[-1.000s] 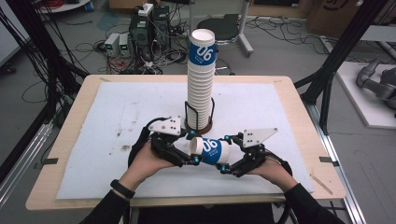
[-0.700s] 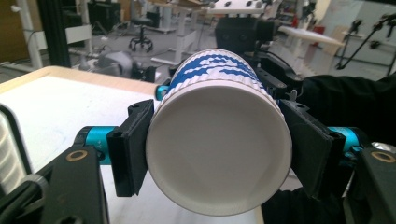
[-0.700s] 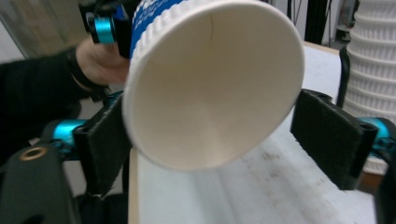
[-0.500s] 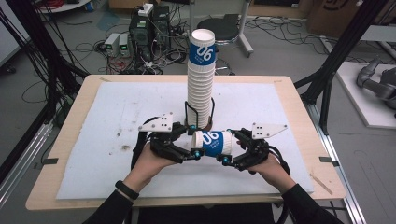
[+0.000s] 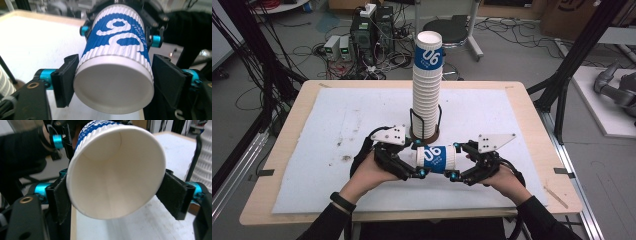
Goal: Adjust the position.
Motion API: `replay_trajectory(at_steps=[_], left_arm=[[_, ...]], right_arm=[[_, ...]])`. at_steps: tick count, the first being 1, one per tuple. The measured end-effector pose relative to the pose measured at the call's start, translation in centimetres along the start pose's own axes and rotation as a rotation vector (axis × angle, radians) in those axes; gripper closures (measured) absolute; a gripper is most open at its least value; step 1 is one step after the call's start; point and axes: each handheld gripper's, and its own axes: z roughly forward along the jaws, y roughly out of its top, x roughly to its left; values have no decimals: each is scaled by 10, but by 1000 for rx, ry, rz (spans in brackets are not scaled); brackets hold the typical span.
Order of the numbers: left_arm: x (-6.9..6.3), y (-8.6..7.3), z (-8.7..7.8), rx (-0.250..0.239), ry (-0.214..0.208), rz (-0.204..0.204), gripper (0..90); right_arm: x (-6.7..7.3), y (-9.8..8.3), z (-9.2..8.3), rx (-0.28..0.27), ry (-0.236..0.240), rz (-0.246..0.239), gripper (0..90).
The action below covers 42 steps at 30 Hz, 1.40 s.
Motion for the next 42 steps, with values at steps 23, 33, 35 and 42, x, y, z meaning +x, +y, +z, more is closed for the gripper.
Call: replay_trajectory(at_steps=[23, 33, 35, 42], left_arm=[[-4, -1, 11, 180, -15, 87, 289], [4, -2, -6, -42, -25, 44, 295], [3, -1, -5, -57, -34, 40, 294], [2, -5, 8, -46, -65, 28, 292]], right_arm=[[5, 2, 3, 74, 16, -63, 186], [0, 5, -7, -44, -7, 13, 179], [2, 7, -6, -75, 4, 19, 179], [6, 9, -1, -121, 33, 44, 186]])
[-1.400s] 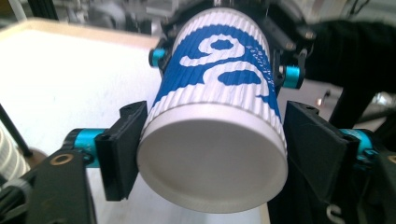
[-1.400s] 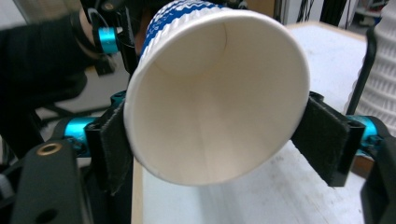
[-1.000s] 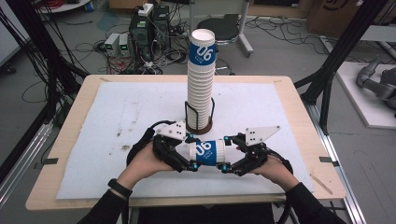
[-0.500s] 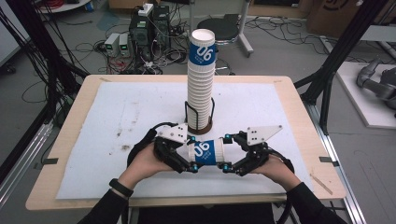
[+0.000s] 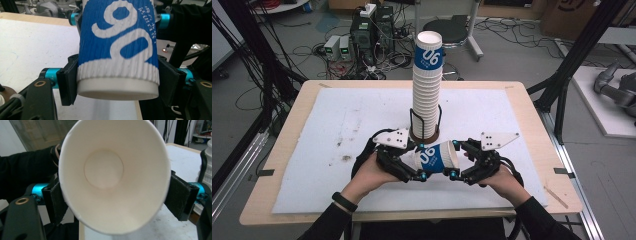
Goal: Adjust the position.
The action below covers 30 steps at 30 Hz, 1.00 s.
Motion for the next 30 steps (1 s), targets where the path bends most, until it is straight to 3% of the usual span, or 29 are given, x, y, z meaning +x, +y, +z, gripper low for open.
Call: replay_trajectory(at_steps=[6, 9, 18, 21, 24, 27, 30], left_arm=[[-1, -1, 5, 30, 6, -11, 289], [-3, 0, 5, 76, 28, 0, 270], [-10, 2, 17, 236, 54, 42, 226], [-11, -1, 22, 268, 45, 62, 277], [-10, -2, 23, 252, 38, 69, 293], [-8, -2, 20, 203, 34, 68, 295], [-3, -3, 12, 96, 41, 45, 297]], right_arm=[[-2, -1, -2, 18, 15, 6, 211], [-2, -1, -2, 28, 13, -8, 222], [2, 0, 4, 182, -15, -87, 223], [6, 1, 7, 208, -13, -100, 222], [7, 1, 7, 203, -16, -120, 193], [6, 2, 5, 175, -17, -118, 180], [3, 4, -1, 122, -26, -89, 179]])
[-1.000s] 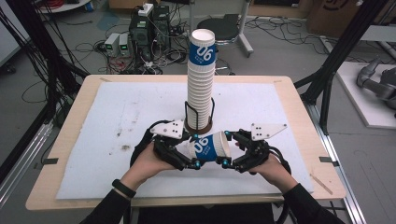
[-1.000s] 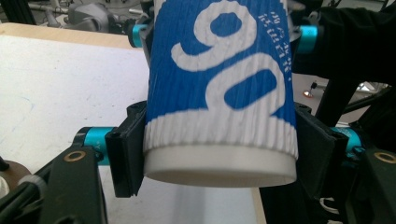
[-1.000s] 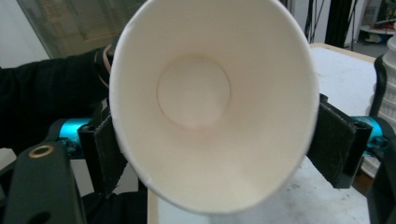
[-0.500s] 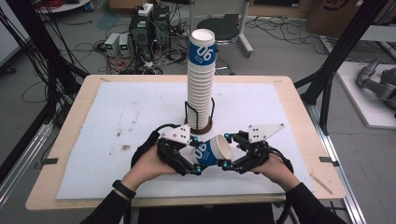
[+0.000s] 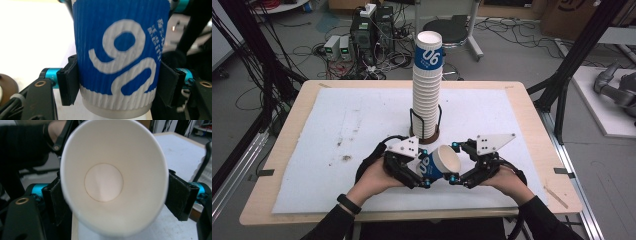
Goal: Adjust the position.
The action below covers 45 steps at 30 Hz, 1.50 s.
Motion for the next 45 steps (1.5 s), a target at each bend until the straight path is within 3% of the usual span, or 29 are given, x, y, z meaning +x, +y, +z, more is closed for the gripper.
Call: replay_trajectory(at_steps=[2, 5, 9, 13, 16, 18, 22, 26, 30, 31, 35, 43, 45], left_arm=[[2, -1, -6, -90, -5, -29, 298], [2, 0, -8, -120, -14, -39, 300], [1, 0, -4, -114, -12, -34, 299], [0, -2, 3, -116, -27, -35, 299], [-1, -2, 6, -110, -30, -41, 297], [-1, -2, 7, -95, -28, -44, 292], [-5, 0, 10, -34, 17, -20, 260], [-8, 3, 14, 46, 46, 16, 228], [-10, 3, 20, 55, 35, 21, 235], [-11, 2, 21, 50, 32, 19, 256], [-9, 0, 21, 1, 18, 1, 284], [-7, -1, 17, -137, 5, -36, 289], [-8, -1, 17, -139, 1, -34, 290]], right_arm=[[-1, 0, -4, -27, -5, 21, 179], [-4, -1, -7, -85, -3, 69, 180], [-2, 2, -5, -137, 33, 93, 180], [0, 2, 0, -140, 47, 95, 181], [0, 1, 1, -145, 50, 95, 239], [-1, 1, 0, -137, 57, 93, 245], [-1, 2, 1, -101, 48, 75, 255], [2, 7, 1, -18, 17, 24, 259], [6, 11, 3, 52, 8, -10, 259], [7, 11, 5, 63, 5, -25, 259], [8, 11, 6, 59, 3, -10, 225], [6, 8, 4, -90, 36, 56, 188], [5, 8, 4, -126, 39, 78, 188]])
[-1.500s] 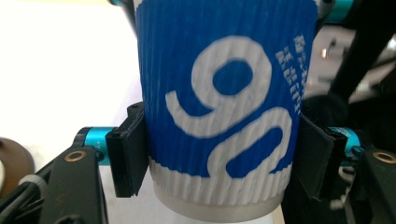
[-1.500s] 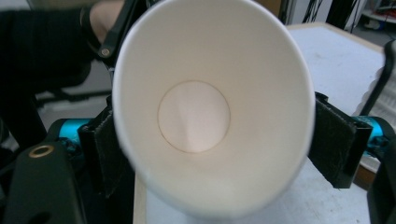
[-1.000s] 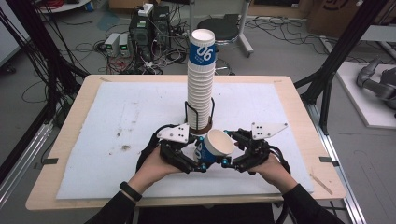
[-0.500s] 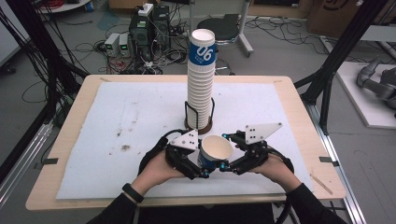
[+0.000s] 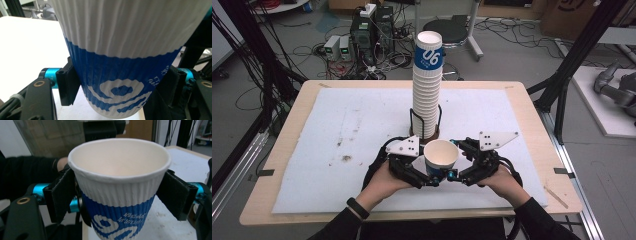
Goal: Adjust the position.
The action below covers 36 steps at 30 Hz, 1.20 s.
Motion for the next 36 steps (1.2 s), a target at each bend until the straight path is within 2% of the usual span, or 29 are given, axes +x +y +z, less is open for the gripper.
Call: replay_trajectory(at_steps=[3, 11, 16, 23, 36], left_arm=[[-1, 0, 2, 1, -2, -1, 291], [-2, 0, 3, 5, -5, -8, 283], [-4, 3, 4, -28, -3, -39, 204], [-6, 6, 2, -68, 2, -41, 226], [-4, 7, -1, -80, -8, -36, 255]], right_arm=[[0, 0, 1, -31, 11, 25, 188], [1, 0, 1, -25, 10, 2, 228], [1, 0, 3, -21, 2, -9, 228], [4, -1, 6, -20, 10, -11, 228], [3, -2, 7, -32, 13, -7, 190]])
